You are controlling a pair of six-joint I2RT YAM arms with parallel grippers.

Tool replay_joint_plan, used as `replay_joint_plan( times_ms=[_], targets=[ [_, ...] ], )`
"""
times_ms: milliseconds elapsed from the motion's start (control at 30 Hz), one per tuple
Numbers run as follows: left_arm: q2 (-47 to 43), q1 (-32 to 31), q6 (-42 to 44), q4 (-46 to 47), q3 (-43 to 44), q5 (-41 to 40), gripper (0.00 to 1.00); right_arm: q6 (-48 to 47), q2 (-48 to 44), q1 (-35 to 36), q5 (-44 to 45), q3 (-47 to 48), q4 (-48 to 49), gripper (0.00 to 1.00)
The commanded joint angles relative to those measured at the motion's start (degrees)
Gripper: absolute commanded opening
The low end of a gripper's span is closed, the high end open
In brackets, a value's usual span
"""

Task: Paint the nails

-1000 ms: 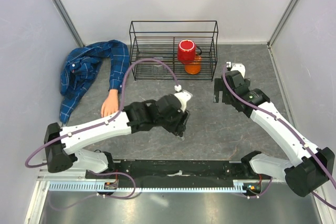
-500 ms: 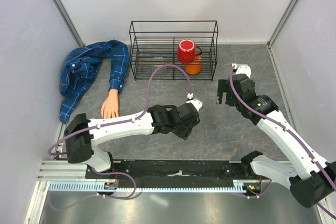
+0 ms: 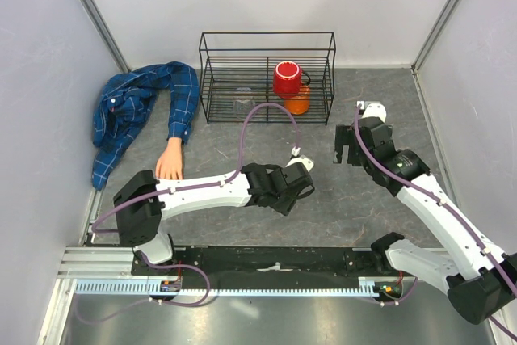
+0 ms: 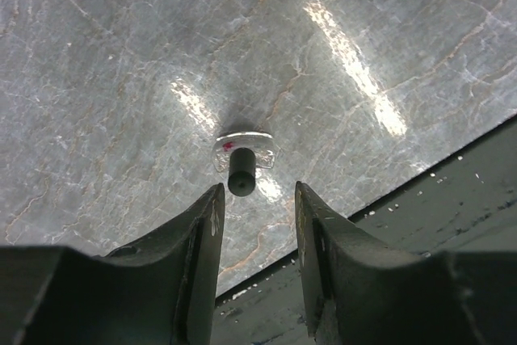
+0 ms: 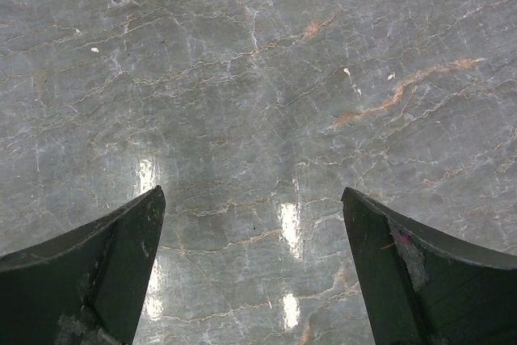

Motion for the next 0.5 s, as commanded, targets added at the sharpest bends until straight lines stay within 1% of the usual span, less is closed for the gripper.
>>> replay_joint_plan(
  times_ms=[0,233,400,433,467],
  targets=[
    [1.5,0.0,-2.1,0.8,-0.1,-2.9,0.46,-1.0,-0.8,0.1,-1.3,-0.5,1.9,0.98],
    [3.0,0.0,-2.2,2.0,-1.8,-3.8,0.45,-1.0,-1.3,0.1,-1.4,-1.1,2.1,0.98],
    [3.8,-0.1,-2.4,2.7,-2.4,-3.9,0.38,-1.0,-1.4,0.1,-1.6,-1.3,2.2,0.98],
    [3.9,0.0,-2.4,3.0,-2.7,-3.7,0.35,-1.0,-1.4,0.2,-1.5,-1.3,2.3,0.98],
    [4.1,0.0,-2.5,3.1,-2.8,-3.7,0.34,-1.1,-1.5,0.2,-1.6,-1.3,2.3,0.98]
  ],
)
